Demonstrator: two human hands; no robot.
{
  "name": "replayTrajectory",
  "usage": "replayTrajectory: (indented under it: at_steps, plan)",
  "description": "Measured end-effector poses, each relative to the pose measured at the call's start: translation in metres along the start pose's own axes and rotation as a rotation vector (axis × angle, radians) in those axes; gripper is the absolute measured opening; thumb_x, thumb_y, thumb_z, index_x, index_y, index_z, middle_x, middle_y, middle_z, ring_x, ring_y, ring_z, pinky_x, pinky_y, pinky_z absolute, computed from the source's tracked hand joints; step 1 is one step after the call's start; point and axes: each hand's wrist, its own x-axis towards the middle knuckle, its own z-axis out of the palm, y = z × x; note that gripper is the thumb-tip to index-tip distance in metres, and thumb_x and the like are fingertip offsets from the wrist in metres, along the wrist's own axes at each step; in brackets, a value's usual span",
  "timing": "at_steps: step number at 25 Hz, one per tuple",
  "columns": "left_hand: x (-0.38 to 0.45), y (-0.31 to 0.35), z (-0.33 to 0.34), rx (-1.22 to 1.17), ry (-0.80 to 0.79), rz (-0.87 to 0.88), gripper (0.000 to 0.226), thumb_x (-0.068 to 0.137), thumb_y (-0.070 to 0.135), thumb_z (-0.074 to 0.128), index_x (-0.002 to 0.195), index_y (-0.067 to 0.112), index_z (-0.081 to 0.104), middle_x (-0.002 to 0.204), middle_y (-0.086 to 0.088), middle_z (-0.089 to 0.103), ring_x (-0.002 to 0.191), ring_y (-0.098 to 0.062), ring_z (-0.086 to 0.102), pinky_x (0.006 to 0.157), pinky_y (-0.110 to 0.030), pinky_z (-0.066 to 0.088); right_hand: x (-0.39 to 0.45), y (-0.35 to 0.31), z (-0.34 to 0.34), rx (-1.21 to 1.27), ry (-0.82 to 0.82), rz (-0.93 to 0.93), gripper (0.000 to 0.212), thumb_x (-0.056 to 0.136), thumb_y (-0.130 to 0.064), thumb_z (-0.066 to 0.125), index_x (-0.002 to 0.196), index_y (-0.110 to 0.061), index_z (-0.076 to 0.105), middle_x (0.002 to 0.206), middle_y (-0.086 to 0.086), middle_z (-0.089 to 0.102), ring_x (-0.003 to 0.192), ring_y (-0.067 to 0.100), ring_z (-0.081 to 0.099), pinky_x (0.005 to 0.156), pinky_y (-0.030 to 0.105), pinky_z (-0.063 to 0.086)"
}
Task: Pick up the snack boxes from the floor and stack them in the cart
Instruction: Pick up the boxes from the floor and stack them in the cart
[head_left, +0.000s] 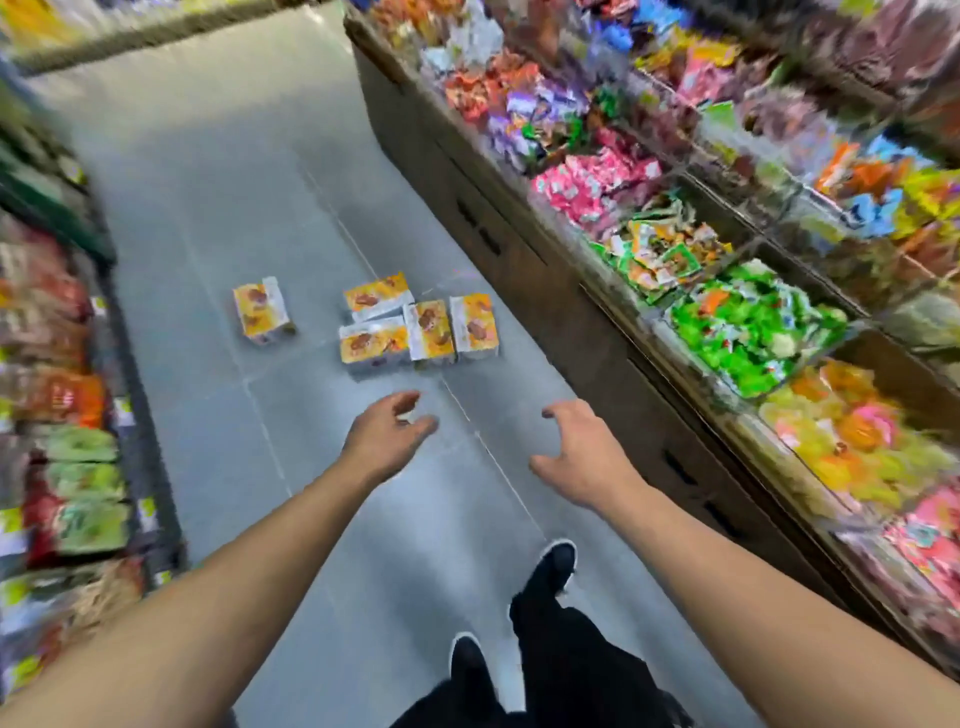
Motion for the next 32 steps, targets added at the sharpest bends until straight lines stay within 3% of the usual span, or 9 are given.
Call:
replayTrajectory:
  at_steps: [9,13,18,23,27,32]
  plan:
    - [0.124,-0.053,-0.131,-0.149,0.364,-0.262,0.049,0.086,0.026,0.068,0.131,0.013,0.056,0.134,-0.007,0.058,0.119,-0.020,0.057,0.100,-0.029,0.040,0.218,-0.124,0.019,-0.097,-0.204,-0.240,0.062,0.083,-0.036,0.066,0.137,-0.013,0.046,0.142,0.008,0.045,0.130,0.024,0.043,0.104,0.032,0.035]
    - [0.173,-0.072,-0.172,-0.214,0.439,-0.361,0.050,0.086,0.030,0.067,0.132,0.016,0.055,0.134,-0.003,0.058,0.120,-0.019,0.057,0.104,-0.033,0.042,0.299,-0.177,0.026,-0.190,-0.312,-0.305,0.061,0.083,-0.034,0.067,0.136,-0.011,0.046,0.141,0.010,0.045,0.127,0.027,0.045,0.101,0.031,0.037]
    - [0.261,-0.118,-0.232,-0.279,0.429,-0.431,0.052,0.086,0.032,0.065,0.135,0.019,0.052,0.137,-0.001,0.056,0.117,-0.018,0.058,0.095,-0.025,0.039,0.403,-0.260,0.066,-0.277,-0.381,-0.339,0.060,0.083,-0.032,0.068,0.134,-0.010,0.047,0.138,0.011,0.046,0.125,0.027,0.046,0.097,0.031,0.038]
    - [0.370,-0.183,-0.272,-0.287,0.334,-0.460,0.051,0.085,0.032,0.066,0.134,0.021,0.053,0.136,0.000,0.057,0.115,-0.016,0.059,0.099,-0.030,0.043,0.495,-0.302,0.132,-0.330,-0.368,-0.261,0.061,0.083,-0.032,0.068,0.136,-0.014,0.046,0.139,0.007,0.046,0.122,0.026,0.050,0.091,0.029,0.038]
    - [0.462,-0.235,-0.278,-0.241,0.235,-0.475,0.051,0.085,0.033,0.066,0.133,0.023,0.054,0.135,0.002,0.057,0.110,-0.016,0.062,0.101,-0.035,0.045,0.569,-0.288,0.192,-0.342,-0.401,-0.175,0.067,0.080,-0.033,0.069,0.139,-0.014,0.043,0.142,0.007,0.043,0.125,0.027,0.048,0.096,0.031,0.040]
    - [0.582,-0.317,-0.237,-0.200,0.167,-0.461,0.053,0.084,0.033,0.067,0.134,0.024,0.053,0.135,0.004,0.057,0.106,-0.014,0.063,0.098,-0.032,0.047,0.679,-0.228,0.287,-0.410,-0.431,-0.206,0.074,0.080,-0.034,0.070,0.144,-0.015,0.038,0.148,0.006,0.038,0.132,0.026,0.042,0.102,0.032,0.037]
